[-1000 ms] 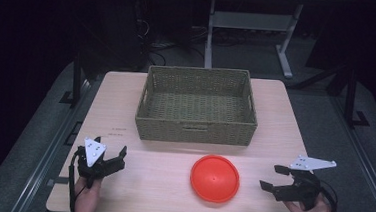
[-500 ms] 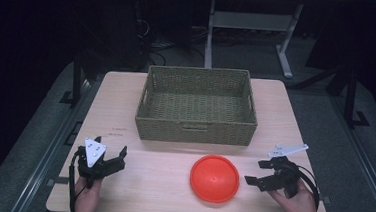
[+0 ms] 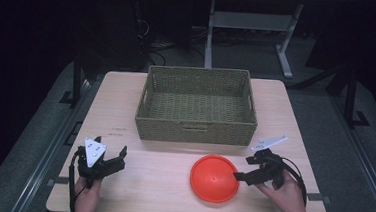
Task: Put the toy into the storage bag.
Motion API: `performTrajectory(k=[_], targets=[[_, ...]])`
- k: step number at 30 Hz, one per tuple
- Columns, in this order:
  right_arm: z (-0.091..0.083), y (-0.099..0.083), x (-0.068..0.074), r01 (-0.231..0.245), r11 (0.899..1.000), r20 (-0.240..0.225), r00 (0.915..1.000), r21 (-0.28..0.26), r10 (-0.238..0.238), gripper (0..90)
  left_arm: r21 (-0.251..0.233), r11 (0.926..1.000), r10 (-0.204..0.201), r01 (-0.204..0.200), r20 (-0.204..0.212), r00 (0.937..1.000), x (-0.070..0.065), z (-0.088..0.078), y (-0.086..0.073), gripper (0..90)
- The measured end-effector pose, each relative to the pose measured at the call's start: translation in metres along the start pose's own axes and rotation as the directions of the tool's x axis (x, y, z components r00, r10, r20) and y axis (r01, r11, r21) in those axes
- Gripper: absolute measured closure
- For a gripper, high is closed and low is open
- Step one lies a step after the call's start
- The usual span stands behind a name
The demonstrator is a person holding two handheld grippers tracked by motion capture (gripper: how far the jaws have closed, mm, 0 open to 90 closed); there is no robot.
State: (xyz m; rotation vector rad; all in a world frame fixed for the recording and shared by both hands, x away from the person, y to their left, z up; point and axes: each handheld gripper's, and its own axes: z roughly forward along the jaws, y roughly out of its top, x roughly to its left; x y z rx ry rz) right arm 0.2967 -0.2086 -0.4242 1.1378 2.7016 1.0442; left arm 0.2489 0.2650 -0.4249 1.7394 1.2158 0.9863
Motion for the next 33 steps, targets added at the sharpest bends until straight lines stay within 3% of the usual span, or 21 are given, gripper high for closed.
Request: performTrajectory(k=[10,17,23,33], targets=[[0.016,0.011,0.000,-0.005,1.000,-0.024,0.9997,0.024,0.006,22.7,-0.002,1.0000,-0.004,0.004,-0.004,1.0000,0.002,-0.002,0.000,12.7],[0.024,0.015,-0.004,-0.021,0.999,-0.013,0.9997,0.051,0.021,25.4,-0.004,1.0000,-0.003,0.003,0.002,1.0000,0.000,-0.001,0.000,12.8],[0.032,0.018,-0.006,-0.050,0.995,-0.018,0.9985,0.089,0.052,33.8,0.003,1.0000,0.005,-0.005,-0.003,1.0000,0.001,-0.002,0.000,12.7],[0.037,0.017,-0.010,-0.055,0.991,-0.024,0.9980,0.121,0.059,47.2,-0.006,1.0000,0.001,-0.001,-0.002,1.0000,0.001,-0.001,0.000,12.8]])
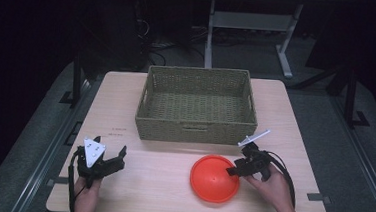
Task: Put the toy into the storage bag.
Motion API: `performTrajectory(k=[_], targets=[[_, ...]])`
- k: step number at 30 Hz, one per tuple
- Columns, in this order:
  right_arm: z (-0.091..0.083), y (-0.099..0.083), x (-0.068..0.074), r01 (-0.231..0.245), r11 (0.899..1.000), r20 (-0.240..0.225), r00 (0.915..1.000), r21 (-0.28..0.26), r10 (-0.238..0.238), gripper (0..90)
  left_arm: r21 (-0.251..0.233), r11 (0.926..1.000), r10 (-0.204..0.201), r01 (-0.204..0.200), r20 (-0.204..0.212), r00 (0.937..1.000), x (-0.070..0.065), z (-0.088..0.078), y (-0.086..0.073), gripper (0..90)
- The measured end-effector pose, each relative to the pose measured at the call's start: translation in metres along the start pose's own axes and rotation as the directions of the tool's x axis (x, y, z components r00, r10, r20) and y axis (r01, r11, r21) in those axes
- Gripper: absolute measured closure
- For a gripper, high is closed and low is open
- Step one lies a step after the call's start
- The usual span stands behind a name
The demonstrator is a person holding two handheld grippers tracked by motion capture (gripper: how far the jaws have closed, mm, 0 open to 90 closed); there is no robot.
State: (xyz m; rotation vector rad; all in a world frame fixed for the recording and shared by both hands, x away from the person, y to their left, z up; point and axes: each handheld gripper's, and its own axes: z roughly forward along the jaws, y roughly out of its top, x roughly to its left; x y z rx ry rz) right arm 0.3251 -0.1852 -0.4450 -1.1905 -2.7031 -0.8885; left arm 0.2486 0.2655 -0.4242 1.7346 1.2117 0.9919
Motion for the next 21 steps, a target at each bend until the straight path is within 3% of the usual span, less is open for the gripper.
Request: performTrajectory(k=[21], targets=[[0.0062,0.0006,-0.0026,-0.008,1.000,-0.038,0.9992,0.016,0.009,65.0,0.001,1.0000,0.000,0.000,-0.003,1.0000,0.0012,-0.0002,0.0003,12.7]])
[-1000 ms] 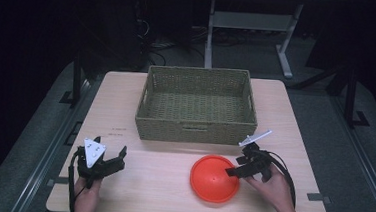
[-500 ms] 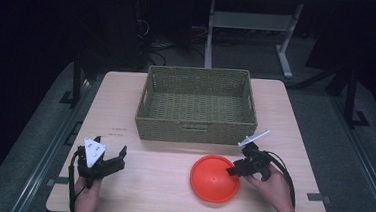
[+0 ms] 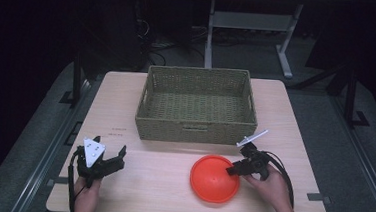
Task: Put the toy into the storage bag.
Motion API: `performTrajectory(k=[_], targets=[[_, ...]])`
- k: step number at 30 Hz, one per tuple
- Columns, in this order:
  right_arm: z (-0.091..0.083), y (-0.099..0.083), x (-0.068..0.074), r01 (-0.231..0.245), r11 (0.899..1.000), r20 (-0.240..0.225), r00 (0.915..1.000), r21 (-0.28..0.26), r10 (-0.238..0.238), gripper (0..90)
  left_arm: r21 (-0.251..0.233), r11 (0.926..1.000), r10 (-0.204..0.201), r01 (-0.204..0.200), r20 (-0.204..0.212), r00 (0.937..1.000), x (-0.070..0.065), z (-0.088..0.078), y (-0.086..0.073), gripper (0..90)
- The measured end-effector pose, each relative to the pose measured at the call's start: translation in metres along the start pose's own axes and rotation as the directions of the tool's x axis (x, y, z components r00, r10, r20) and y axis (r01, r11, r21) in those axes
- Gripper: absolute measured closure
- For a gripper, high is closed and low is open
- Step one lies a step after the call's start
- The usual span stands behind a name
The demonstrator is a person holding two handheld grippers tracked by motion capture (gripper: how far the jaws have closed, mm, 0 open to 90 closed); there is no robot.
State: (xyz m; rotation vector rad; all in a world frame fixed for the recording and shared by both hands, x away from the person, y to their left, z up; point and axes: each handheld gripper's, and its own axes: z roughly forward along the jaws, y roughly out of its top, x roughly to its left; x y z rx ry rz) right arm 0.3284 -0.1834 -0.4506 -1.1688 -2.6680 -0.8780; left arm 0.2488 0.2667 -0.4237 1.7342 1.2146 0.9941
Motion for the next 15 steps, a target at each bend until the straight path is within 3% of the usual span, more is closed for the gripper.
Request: performTrajectory(k=[15], targets=[[-0.013,0.003,-0.003,-0.023,0.999,-0.048,0.9986,-0.037,0.021,77.5,-0.001,1.0000,0.000,0.000,-0.001,1.0000,0.000,0.000,0.000,12.8]])
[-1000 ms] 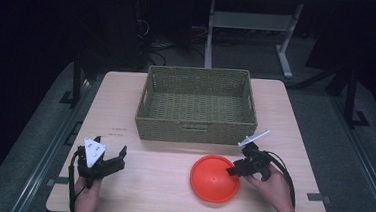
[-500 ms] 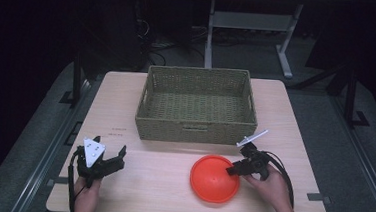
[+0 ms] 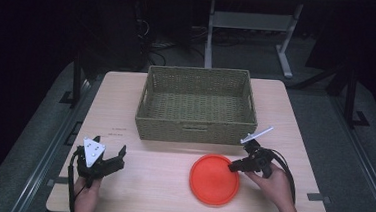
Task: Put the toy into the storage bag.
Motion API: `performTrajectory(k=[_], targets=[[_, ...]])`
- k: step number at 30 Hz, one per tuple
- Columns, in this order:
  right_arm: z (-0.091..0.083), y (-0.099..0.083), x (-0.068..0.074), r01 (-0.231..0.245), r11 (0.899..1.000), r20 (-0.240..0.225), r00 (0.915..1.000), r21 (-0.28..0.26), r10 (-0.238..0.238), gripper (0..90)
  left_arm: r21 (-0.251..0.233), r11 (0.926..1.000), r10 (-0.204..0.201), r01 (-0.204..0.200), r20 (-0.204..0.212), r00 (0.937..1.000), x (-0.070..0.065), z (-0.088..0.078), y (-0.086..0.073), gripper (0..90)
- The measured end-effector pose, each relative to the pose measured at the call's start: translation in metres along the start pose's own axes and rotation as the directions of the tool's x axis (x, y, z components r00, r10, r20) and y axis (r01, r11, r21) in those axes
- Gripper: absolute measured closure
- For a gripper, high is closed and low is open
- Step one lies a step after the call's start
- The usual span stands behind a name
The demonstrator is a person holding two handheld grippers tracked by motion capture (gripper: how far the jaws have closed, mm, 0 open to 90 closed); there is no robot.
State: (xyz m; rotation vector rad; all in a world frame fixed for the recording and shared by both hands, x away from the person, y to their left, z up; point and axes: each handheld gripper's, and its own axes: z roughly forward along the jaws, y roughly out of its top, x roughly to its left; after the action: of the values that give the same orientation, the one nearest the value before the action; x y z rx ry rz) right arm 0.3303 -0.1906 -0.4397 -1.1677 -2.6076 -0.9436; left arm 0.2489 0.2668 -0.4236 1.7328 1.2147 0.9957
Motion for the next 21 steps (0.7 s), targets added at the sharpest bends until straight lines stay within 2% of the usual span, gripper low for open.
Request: performTrajectory(k=[5,13,14,21], targets=[[-0.007,0.003,0.006,0.018,0.999,-0.005,0.9998,-0.028,-0.018,80.6,-0.002,1.0000,-0.004,0.004,0.000,1.0000,0.000,0.000,0.000,12.7],[-0.014,0.010,0.016,0.039,0.999,0.007,0.9992,-0.034,-0.039,81.7,-0.003,1.0000,-0.004,0.004,-0.001,1.0000,0.000,-0.001,0.000,12.8],[-0.016,0.012,0.019,0.052,0.998,0.011,0.9986,-0.035,-0.052,81.8,-0.005,1.0000,-0.005,0.005,-0.002,1.0000,0.000,0.000,0.000,12.7],[-0.021,0.016,0.023,0.048,0.998,0.012,0.9988,-0.037,-0.048,81.9,-0.009,0.9999,-0.007,0.007,-0.002,1.0000,0.000,-0.001,0.000,12.7]])
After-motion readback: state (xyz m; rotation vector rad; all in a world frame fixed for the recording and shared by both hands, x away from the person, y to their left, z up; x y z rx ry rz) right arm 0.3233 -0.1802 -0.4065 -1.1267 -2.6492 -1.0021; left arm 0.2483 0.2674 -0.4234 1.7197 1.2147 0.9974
